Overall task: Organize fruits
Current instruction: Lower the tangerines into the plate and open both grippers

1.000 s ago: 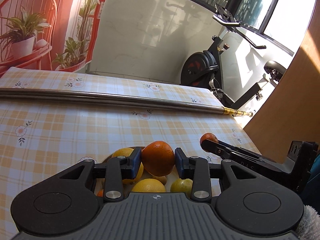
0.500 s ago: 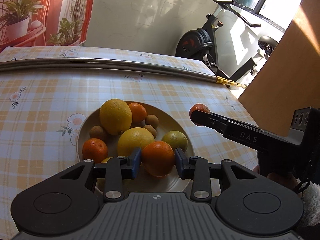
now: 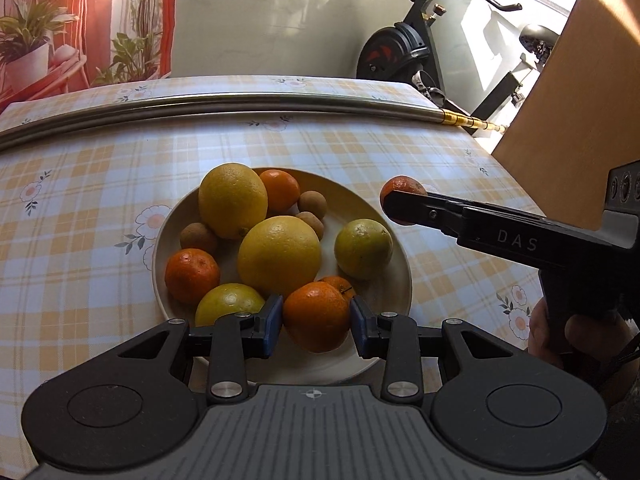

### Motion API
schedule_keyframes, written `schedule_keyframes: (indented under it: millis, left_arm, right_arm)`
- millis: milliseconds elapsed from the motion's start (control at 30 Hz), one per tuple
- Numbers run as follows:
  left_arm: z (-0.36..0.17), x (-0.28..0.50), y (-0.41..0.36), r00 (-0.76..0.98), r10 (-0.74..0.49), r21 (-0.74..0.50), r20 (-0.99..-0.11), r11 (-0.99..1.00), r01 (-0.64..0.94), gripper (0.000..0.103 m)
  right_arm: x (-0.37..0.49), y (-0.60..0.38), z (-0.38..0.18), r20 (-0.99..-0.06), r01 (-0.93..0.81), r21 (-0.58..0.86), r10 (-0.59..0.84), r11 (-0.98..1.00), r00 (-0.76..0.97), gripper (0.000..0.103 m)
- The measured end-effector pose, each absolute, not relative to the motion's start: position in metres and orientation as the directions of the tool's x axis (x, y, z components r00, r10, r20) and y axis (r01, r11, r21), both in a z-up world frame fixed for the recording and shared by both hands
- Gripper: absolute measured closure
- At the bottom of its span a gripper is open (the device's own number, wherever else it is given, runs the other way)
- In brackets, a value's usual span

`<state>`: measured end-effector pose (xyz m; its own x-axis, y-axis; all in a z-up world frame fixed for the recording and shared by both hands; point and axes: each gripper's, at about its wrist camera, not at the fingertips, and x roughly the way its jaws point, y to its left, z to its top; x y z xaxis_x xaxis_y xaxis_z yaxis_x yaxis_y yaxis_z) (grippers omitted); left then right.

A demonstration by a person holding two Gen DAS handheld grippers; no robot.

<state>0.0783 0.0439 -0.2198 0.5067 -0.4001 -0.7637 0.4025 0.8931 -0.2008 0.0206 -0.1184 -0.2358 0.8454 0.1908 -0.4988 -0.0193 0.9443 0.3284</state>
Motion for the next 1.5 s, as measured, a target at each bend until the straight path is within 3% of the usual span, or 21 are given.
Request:
schedule_keyframes:
  millis: [667, 933, 1167, 1500]
  left_arm:
    - [-0.227, 0.072, 0.026, 0.512, -0.325, -0.079, -0.795, 0.892, 0.445, 0.065]
    - [-0.211, 0.068, 0.037, 0.6, -0.361, -0.102, -0.714, 0.901, 0.421, 0.064]
    - [-0.198, 0.074, 0.063, 0.704, -0.322, -0.177, -0.633, 0.946, 0.273, 0.062]
    - [-0.199, 0.082, 0.073, 0.73, -0.293, -0.223, -0.618, 0.955, 0.195, 0.061]
  right_arm:
    - [0.026, -0.121, -0.246, -0.508, -0.008, 0.346, 0.194, 0.938, 0.839, 0.069]
    - [0.027, -0.122, -0.247, -0.508, 0.0, 0.346, 0.188, 0.938, 0.841, 0.069]
    - [0.042, -0.12, -0.242, -0.503, -0.011, 0.313, 0.176, 0.95, 0.846, 0.069]
    - [0.073, -0.105, -0.251, -0.558, -0.055, 0.192, 0.155, 0.98, 0.815, 0.069]
